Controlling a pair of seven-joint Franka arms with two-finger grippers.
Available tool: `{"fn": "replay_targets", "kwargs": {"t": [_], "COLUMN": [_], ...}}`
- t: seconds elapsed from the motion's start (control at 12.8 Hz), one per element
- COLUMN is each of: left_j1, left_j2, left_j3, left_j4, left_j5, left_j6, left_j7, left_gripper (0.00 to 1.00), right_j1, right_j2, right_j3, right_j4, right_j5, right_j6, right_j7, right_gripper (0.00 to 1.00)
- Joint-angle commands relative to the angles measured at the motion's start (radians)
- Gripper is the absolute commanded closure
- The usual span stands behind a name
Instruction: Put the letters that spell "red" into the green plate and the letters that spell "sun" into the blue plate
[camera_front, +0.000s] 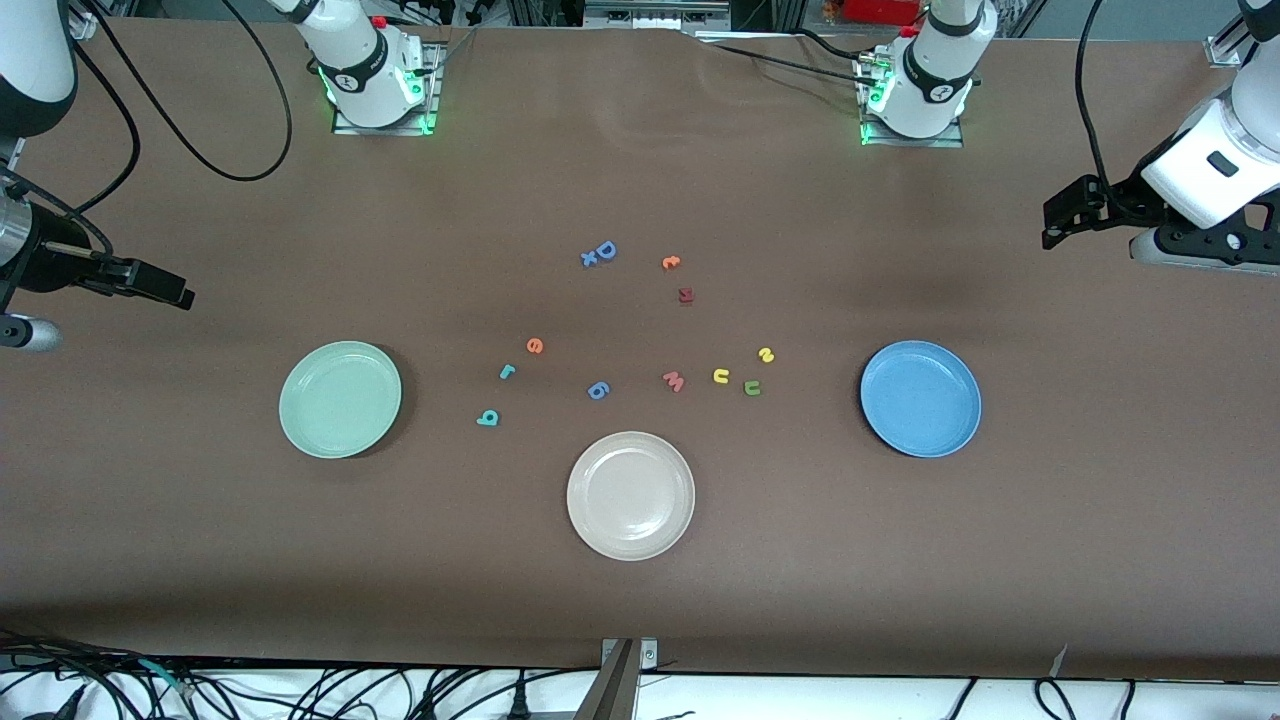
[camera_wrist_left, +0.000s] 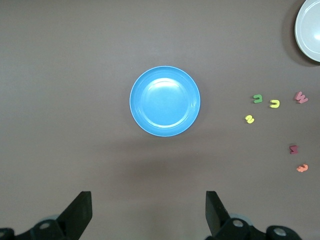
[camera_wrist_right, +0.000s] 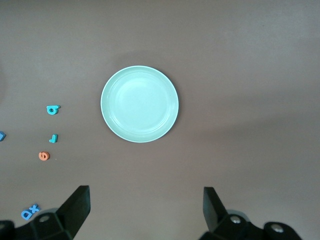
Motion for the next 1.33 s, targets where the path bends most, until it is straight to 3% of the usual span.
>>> {"fn": "replay_targets", "kwargs": {"t": [0.0, 0.71, 1.25], "left_j1": [0.004, 0.004, -0.049], "left_j2": [0.001, 0.009, 0.093], "left_j3": [-0.009, -0.008, -0.023], "left_j4": [0.016, 0.023, 0.042], "left_j5": [0.022, 0.014, 0.012], "left_j6": [-0.012, -0.006, -0.009], "left_j7": [-0.007, -0.012, -0.027], "left_gripper": [0.0, 0.0, 0.0], "right_j1": [-0.002, 0.008, 0.108], "right_j2": [-0.012, -0.004, 0.062], "right_j3": [0.003, 0.005, 0.005], "right_j4": [-0.01, -0.01, -0.01], "right_j5": [0.016, 0.018, 0.056], "right_j6": [-0.007, 0.005, 0.083], "right_j7": [0.001, 0.004, 0.208], "right_gripper": [0.0, 0.0, 0.0]}}
